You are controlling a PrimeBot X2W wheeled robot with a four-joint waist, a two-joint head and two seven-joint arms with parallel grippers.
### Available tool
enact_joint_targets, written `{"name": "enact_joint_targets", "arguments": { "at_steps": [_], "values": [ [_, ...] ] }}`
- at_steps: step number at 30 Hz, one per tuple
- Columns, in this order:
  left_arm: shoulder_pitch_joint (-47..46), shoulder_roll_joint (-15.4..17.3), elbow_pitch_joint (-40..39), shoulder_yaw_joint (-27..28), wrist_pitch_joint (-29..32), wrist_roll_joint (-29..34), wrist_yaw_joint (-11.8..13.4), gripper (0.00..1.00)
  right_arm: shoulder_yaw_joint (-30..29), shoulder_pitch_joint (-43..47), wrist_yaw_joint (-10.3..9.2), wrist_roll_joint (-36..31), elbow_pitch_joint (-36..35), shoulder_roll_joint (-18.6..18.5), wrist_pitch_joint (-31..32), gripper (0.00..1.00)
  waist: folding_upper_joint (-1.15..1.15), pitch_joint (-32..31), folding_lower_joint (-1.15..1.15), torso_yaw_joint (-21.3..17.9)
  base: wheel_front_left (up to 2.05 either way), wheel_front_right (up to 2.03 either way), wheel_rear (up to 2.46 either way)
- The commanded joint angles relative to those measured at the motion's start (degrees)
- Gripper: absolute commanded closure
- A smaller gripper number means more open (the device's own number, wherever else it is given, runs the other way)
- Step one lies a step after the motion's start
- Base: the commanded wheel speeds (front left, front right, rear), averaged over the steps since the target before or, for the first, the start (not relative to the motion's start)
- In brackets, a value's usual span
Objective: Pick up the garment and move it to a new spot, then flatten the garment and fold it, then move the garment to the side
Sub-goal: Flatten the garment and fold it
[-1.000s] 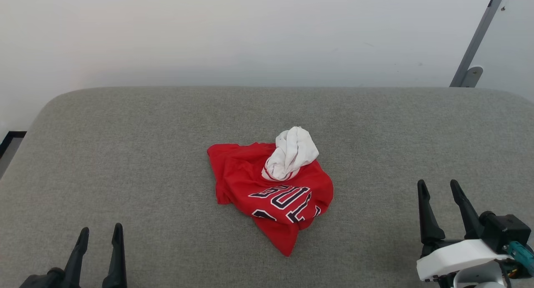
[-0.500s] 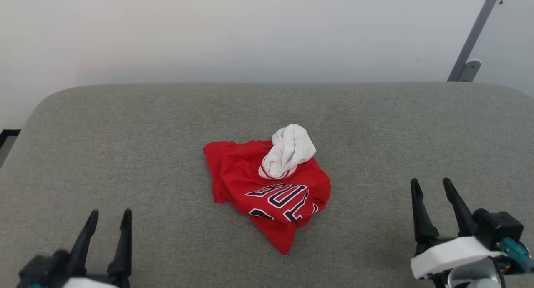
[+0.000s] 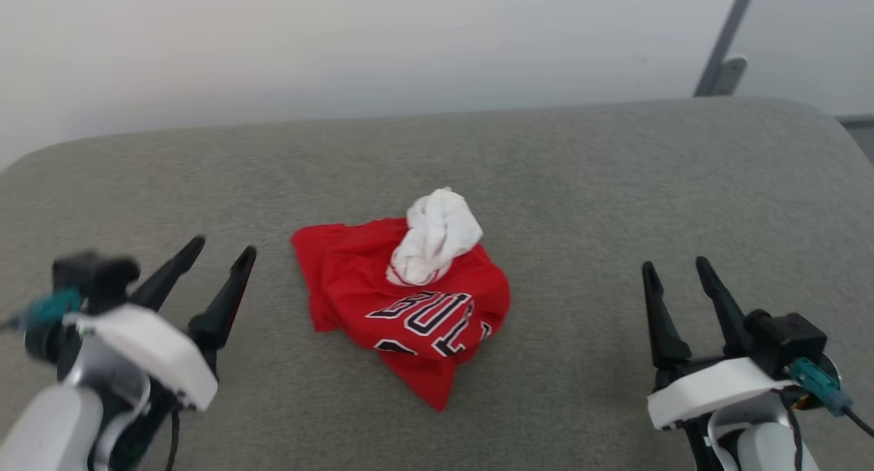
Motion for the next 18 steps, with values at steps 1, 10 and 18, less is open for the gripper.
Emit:
{"name": "enact_joint_targets", "arguments": {
  "at_steps": [1,10,18],
  "values": [
    [-3.31,1.38,-0.33,-1.88,2.50,-1.67,-0.16,0.00,0.39,-1.16,0.00,0.01,0.33,-0.01,-0.68,0.00,0.00,0.88,0.00,-1.70,0.00,0.00,0.00],
    [-14.91,5.48,-0.01,-9.54,11.92,-6.68,-0.16,0.00,2.51,-3.46,0.00,0.73,2.03,0.00,-1.79,0.00,0.00,2.80,0.00,-6.41,0.00,0.00,0.00],
    [-24.60,6.62,2.68,-15.74,20.61,-9.97,-0.16,0.00,4.56,-6.14,0.00,1.30,3.61,-0.01,-2.83,0.00,0.00,5.63,0.00,-10.99,0.00,0.00,0.00]
  ]
}}
